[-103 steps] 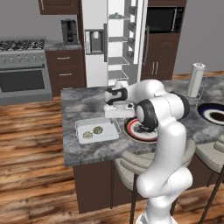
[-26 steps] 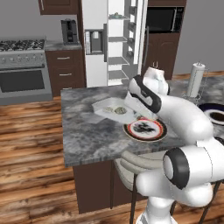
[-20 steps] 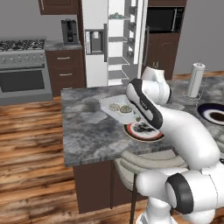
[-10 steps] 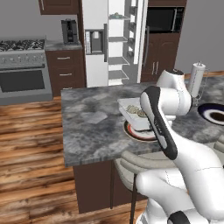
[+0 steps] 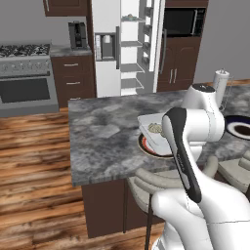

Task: Place two dumplings into each of the tupperware containers and then place the containers in the fridge.

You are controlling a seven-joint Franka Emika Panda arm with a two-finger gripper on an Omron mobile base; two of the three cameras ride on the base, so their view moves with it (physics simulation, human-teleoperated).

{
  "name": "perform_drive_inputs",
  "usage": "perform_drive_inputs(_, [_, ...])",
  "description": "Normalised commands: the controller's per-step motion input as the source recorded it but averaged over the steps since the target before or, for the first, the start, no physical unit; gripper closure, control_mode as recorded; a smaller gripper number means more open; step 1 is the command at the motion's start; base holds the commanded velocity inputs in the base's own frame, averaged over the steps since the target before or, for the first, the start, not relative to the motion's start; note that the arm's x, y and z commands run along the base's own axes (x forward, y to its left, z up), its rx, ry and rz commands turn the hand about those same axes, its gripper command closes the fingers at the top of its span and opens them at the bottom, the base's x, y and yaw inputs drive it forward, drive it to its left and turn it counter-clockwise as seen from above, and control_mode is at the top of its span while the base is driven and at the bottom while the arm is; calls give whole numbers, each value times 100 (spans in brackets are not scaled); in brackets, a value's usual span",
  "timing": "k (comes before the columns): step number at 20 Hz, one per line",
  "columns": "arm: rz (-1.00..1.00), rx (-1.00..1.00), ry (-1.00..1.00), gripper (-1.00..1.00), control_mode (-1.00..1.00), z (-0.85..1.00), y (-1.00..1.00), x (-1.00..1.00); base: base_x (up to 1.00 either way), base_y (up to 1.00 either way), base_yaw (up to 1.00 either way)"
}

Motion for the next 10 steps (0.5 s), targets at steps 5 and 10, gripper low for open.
perform_drive_inputs(5, [0, 0, 0, 100, -100, 0, 0, -16, 0, 0, 0])
perform_drive_inputs(10, [0, 0, 0, 100, 100, 0, 0, -11, -6, 0, 0])
